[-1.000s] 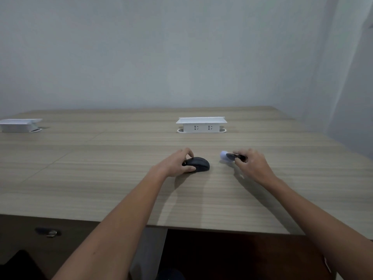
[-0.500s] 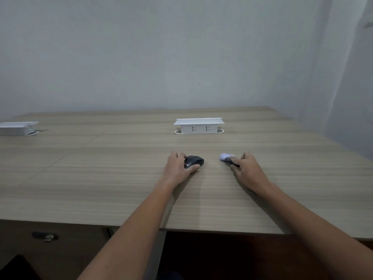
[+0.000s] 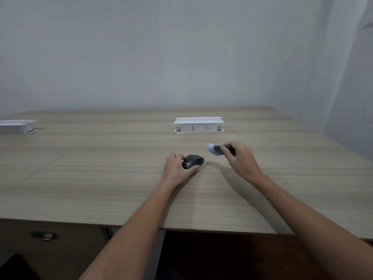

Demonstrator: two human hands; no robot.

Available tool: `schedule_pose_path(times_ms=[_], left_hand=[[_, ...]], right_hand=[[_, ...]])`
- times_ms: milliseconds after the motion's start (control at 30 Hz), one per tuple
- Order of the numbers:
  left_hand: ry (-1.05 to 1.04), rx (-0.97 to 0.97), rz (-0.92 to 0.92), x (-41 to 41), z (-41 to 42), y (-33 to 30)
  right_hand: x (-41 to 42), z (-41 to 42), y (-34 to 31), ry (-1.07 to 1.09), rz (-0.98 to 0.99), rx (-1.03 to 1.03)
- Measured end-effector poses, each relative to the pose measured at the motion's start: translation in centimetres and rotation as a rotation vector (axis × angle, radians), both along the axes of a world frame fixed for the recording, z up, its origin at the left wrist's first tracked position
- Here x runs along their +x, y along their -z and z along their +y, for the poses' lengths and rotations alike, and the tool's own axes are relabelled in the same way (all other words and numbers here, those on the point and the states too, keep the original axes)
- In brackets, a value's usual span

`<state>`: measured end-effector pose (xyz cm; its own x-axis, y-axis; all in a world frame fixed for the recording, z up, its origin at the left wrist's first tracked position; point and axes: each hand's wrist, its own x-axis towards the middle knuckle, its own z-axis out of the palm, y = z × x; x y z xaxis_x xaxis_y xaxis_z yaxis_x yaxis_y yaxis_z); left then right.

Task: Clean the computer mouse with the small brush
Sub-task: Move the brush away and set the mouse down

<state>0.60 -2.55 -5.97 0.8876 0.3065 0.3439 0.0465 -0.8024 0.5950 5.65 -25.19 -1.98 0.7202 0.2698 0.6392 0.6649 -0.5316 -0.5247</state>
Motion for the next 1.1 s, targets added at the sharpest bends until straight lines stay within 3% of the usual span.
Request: schedule_pose_path(times_ms=[100, 267, 500, 733, 900, 1100], left_hand=[[0.019, 0.001, 0.015, -0.1, 0.2, -0.3], [0.060, -0.023, 0.030, -0.2, 0.7, -0.4], [0.065, -0.041, 0.017, -0.1, 1.0, -0.5], [0.058, -0.064, 0.020, -0.1, 0.9, -0.5], [0.051, -0.066, 0.013, 0.0, 0.9, -0.5], [0.056, -0.087, -0.018, -0.2, 0.7, -0.3]], right_hand=[[-0.7, 1.6, -2.1, -0.099, 0.056, 0.041], [-0.4, 3.4, -2.1, -0.260, 0.159, -0.137], [1.5, 3.8, -1.5, -0.102, 0.076, -0.169], [0.7, 4.9, -1.7, -0.215, 0.174, -0.148], [2.4, 3.5, -0.8, -0.044, 0.058, -0.224], [2.4, 0.2, 1.0, -0.003, -0.044, -0.283]])
